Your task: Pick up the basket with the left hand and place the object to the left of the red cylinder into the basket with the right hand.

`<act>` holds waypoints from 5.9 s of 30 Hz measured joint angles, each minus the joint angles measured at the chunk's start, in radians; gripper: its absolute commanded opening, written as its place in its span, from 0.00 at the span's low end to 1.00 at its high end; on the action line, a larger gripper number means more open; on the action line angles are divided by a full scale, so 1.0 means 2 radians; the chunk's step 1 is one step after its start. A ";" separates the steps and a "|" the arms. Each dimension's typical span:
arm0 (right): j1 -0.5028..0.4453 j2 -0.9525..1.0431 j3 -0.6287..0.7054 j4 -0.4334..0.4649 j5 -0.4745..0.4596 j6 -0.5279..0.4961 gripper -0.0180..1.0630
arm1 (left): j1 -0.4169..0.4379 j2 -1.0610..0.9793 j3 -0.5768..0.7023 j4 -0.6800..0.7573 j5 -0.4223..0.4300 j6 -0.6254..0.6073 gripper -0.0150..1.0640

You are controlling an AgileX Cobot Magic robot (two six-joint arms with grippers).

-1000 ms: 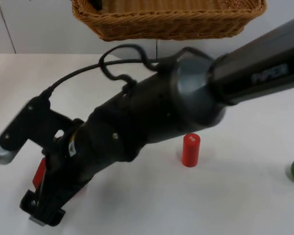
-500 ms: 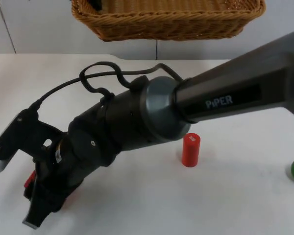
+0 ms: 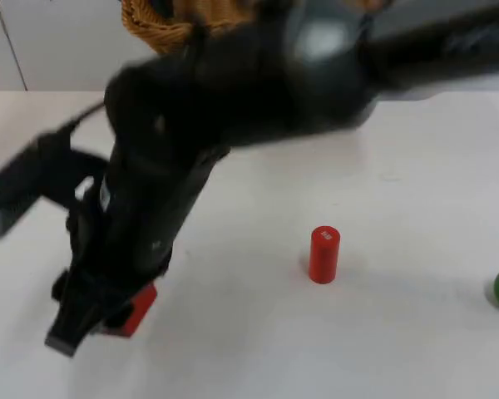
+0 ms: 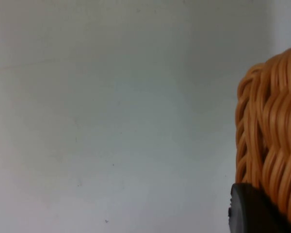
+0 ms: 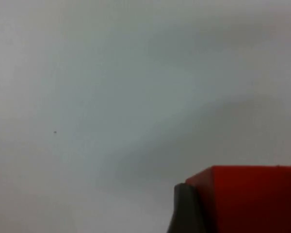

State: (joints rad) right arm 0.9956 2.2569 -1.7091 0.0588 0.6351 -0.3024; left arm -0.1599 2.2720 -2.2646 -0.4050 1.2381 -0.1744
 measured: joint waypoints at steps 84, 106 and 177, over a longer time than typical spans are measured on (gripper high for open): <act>-0.265 -0.206 -0.117 -0.025 0.076 0.047 0.99 | 0.000 0.009 0.025 -0.020 -0.001 0.017 0.01; -0.265 -0.648 0.272 -0.029 0.041 0.086 0.99 | 0.000 0.015 0.025 -0.020 -0.001 0.033 0.01; -0.265 -0.634 0.282 -0.038 0.022 0.108 0.99 | -0.045 -0.115 0.281 0.115 -0.137 0.044 0.89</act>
State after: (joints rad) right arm 0.4652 0.9899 -1.1453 -0.0180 0.6782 -0.0872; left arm -0.2491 2.0412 -1.7029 -0.1759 0.9635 -0.0861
